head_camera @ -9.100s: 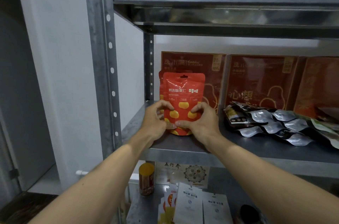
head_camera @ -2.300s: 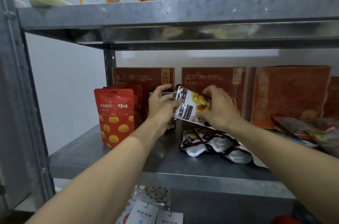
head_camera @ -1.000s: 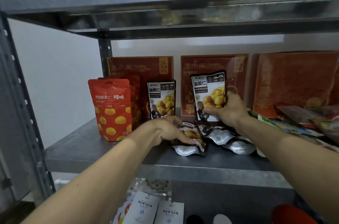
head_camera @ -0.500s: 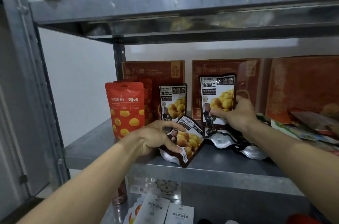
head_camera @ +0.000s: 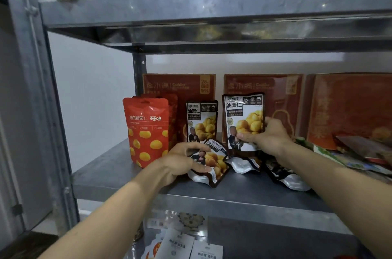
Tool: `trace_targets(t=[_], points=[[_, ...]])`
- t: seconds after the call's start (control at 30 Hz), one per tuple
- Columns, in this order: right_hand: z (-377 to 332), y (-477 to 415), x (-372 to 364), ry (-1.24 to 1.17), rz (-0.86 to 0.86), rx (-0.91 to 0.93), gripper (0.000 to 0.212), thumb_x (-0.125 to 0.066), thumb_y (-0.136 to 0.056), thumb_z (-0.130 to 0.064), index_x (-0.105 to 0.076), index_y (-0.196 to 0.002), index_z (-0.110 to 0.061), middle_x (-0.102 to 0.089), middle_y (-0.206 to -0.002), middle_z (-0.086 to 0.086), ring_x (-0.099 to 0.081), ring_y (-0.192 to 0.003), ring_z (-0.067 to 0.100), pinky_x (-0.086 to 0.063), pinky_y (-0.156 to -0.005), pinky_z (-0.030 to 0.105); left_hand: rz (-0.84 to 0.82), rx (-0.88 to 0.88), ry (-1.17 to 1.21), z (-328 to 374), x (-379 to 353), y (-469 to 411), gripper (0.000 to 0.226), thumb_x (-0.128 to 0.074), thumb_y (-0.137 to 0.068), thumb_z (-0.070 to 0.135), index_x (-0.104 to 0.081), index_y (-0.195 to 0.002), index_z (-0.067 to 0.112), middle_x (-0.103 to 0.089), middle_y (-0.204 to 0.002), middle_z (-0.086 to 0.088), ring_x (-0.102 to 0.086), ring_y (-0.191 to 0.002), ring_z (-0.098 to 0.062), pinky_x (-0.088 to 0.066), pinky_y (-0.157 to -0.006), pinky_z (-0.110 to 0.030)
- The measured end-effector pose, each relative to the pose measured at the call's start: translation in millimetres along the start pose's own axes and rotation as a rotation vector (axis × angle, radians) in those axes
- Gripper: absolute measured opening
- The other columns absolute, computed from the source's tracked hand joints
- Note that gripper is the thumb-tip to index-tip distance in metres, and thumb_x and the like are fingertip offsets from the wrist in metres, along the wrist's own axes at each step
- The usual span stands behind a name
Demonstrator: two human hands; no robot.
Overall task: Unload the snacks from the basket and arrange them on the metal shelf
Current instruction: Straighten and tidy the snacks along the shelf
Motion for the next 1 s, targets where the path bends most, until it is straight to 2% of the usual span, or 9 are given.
trace_targets(t=[0.1, 0.23, 0.37, 0.43, 0.53, 0.67, 0.8, 0.9, 1.0], points=[[-2.6, -2.4, 3.3, 0.041, -0.033, -0.032, 0.036, -0.088, -0.068, -0.006, -0.063, -0.089, -0.019, -0.072, -0.090, -0.005, -0.067, -0.081, 0.007, -0.051, -0.068, 0.018, -0.118, 0.045, -0.073, 4.4, 1.9, -3.4, 0.051, -0.091, -0.057, 0.005, -0.077, -0.100, 0.030, -0.061, -0.130, 0.002, -0.047, -0.130, -0.014, -0.036, -0.113, -0.032], [-5.8, -1.1, 10.7, 0.149, -0.045, -0.041, 0.035, -0.092, -0.064, -0.011, -0.064, -0.084, -0.020, -0.072, -0.089, -0.005, -0.069, -0.084, 0.013, -0.058, -0.078, 0.032, -0.072, 0.021, -0.088, 2.3, -0.4, -3.6, 0.055, -0.091, -0.054, 0.003, -0.078, -0.099, 0.032, -0.062, -0.129, 0.002, -0.046, -0.129, -0.015, -0.037, -0.113, -0.033], [-6.7, 2.5, 15.3, 0.152, -0.046, -0.048, 0.040, -0.092, -0.063, -0.009, -0.063, -0.087, -0.019, -0.071, -0.090, -0.004, -0.069, -0.085, 0.014, -0.059, -0.077, 0.033, 0.002, -0.003, 0.003, -8.4, 0.8, -0.8, 0.056, -0.092, -0.053, 0.002, -0.078, -0.097, 0.033, -0.068, -0.119, 0.007, -0.053, -0.123, -0.014, -0.040, -0.110, -0.031], [-7.8, 4.2, 17.2, 0.115, -0.051, -0.055, 0.040, -0.091, -0.063, -0.004, -0.064, -0.090, -0.015, -0.072, -0.091, -0.003, -0.070, -0.086, 0.012, -0.058, -0.074, 0.028, 0.049, -0.020, 0.048, -9.2, 1.3, 1.1, 0.056, -0.091, -0.054, -0.001, -0.078, -0.099, 0.030, -0.068, -0.117, 0.008, -0.057, -0.116, -0.011, -0.044, -0.105, -0.027], [-8.9, 7.4, 16.7, 0.070, -0.062, -0.066, 0.038, -0.089, -0.065, 0.000, -0.064, -0.090, -0.013, -0.072, -0.087, -0.005, -0.069, -0.074, 0.003, -0.054, -0.061, 0.019, 0.155, -0.103, 0.151, -6.4, 0.6, 3.1, 0.059, -0.085, -0.056, -0.013, -0.077, -0.100, 0.024, -0.070, -0.106, 0.008, -0.064, -0.097, -0.003, -0.053, -0.081, -0.017], [-7.0, 11.3, 14.7, -0.043, -0.052, -0.063, 0.031, -0.082, -0.069, 0.010, -0.063, -0.084, -0.009, -0.070, -0.077, -0.002, -0.067, -0.056, -0.002, -0.048, -0.049, 0.012, 0.302, -0.210, 0.146, -11.0, -0.5, -4.7, 0.051, -0.088, -0.051, -0.010, -0.075, -0.086, 0.024, -0.070, -0.108, 0.002, -0.066, -0.102, -0.018, -0.057, -0.087, -0.039], [-1.6, 12.1, 14.5, -0.084, -0.015, -0.052, 0.037, -0.086, -0.066, 0.005, -0.066, -0.094, -0.006, -0.074, -0.087, 0.003, -0.073, -0.078, 0.013, -0.053, -0.062, 0.021, 0.383, -0.333, 0.057, -7.0, -4.0, -12.7, 0.046, -0.087, -0.050, -0.013, -0.061, -0.076, 0.014, -0.055, -0.075, 0.001, -0.054, -0.071, -0.014, -0.053, -0.069, -0.029], [0.5, 13.6, 11.9, -0.133, -0.016, -0.056, 0.041, -0.086, -0.066, 0.006, -0.064, -0.099, -0.007, -0.075, -0.087, 0.003, -0.073, -0.074, 0.014, -0.051, -0.057, 0.020, 0.386, -0.379, -0.009, -4.4, -2.8, -24.0, 0.050, -0.085, -0.049, -0.017, -0.054, -0.074, 0.015, -0.049, -0.074, -0.009, -0.044, -0.064, -0.016, -0.043, -0.050, -0.019], [-2.6, 17.4, 7.2, -0.176, -0.027, -0.043, 0.038, -0.083, -0.068, 0.008, -0.062, -0.095, -0.008, -0.074, -0.084, 0.004, -0.072, -0.066, 0.008, -0.048, -0.049, 0.014, 0.419, -0.382, -0.062, -8.8, 1.9, -39.0, 0.054, -0.086, -0.046, -0.015, -0.052, -0.070, 0.020, -0.053, -0.084, -0.014, -0.046, -0.069, -0.018, -0.044, -0.050, -0.022]])
Point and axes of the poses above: each hand's wrist, its own y-axis away from the middle knuckle, its own x-axis out of the back of the hand, z = x × y, the point moved 1 cm from there along -y, towards the middle knuckle
